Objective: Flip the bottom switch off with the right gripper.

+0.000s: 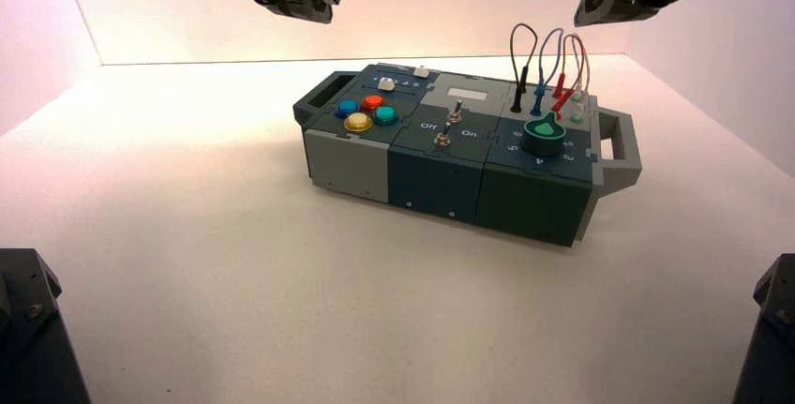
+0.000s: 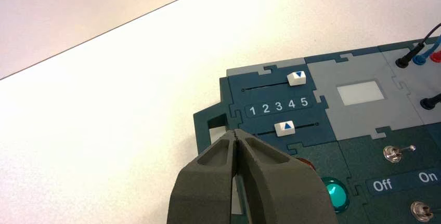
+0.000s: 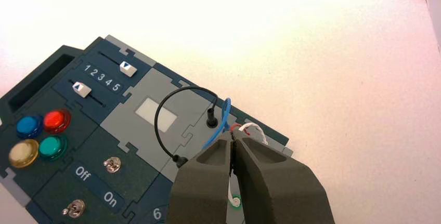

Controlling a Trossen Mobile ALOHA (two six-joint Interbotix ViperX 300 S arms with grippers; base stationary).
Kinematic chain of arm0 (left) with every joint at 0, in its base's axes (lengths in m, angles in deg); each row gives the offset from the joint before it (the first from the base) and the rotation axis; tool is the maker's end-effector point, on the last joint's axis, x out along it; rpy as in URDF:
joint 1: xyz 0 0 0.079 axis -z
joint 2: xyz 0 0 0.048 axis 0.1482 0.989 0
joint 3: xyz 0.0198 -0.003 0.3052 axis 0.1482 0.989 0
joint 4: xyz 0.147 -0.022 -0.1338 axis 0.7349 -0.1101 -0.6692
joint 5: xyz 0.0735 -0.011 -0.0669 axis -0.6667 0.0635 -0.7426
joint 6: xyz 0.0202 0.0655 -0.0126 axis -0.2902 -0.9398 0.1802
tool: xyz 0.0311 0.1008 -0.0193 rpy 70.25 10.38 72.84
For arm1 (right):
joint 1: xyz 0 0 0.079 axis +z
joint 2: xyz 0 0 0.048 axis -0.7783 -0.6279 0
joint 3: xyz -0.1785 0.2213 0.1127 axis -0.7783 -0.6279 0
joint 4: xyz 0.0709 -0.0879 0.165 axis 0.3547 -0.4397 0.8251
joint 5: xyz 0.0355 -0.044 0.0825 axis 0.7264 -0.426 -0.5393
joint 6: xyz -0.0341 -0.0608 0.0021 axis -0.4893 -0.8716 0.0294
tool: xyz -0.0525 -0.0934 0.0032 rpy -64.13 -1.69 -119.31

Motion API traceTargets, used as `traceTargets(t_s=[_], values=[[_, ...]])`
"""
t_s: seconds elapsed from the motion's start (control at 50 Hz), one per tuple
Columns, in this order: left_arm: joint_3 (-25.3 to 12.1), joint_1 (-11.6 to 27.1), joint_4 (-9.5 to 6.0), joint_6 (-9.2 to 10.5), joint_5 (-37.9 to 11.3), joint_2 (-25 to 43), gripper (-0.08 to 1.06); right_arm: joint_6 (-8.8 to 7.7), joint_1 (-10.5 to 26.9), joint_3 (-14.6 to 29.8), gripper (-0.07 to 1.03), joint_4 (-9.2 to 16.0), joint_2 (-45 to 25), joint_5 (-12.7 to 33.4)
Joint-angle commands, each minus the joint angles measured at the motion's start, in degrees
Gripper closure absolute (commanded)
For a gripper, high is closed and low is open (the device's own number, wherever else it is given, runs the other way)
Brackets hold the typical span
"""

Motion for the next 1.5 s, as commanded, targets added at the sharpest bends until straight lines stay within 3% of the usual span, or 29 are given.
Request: traceTargets(t_s=[0.02, 0.16, 0.3, 0.42, 0.62, 0.94, 1.16, 1.34, 1.5], values=[[-1.6, 0.3, 0.00, 0.18, 0.2, -1.0, 1.01, -0.18, 1.3, 2.5, 0.99, 0.0, 1.7, 2.4], [-1.7, 0.2, 0.00, 0.09, 0.1, -1.0, 1.00, -1.05, 4.7, 3.7, 0.99, -0.3, 2.6, 5.3], [-1.8, 0.3, 0.00, 0.09, -0.1, -1.0, 1.00, -1.14, 8.2, 5.2, 0.99, -0.3, 3.0, 9.5], [-1.8, 0.2, 0.00, 0.09, -0.4, -1.0, 1.00, -1.05, 9.7, 5.7, 0.99, -0.3, 2.9, 10.5], [-2.6, 0.3, 0.00, 0.09, -2.9, -0.7, 1.01, -1.14, 9.8, 5.8, 0.99, -0.2, 2.7, 11.6], [-5.9, 0.2, -0.09, 0.53, -11.8, 1.2, 1.00, -1.14, 9.9, 5.4, 0.99, -0.3, 2.5, 14.2], [-8.6, 0.3, -0.09, 0.70, -15.6, 5.4, 1.00, -2.02, 12.2, 5.9, 0.99, -0.3, 2.5, 16.2], [-11.3, -0.8, -0.09, 0.70, -16.7, 10.6, 1.00, -2.37, 13.0, 6.1, 0.99, -0.3, 2.6, 19.2], [-11.3, -2.7, -0.09, 0.97, -16.7, 12.1, 1.01, -2.55, 14.1, 5.8, 0.99, -0.3, 2.9, 20.8]])
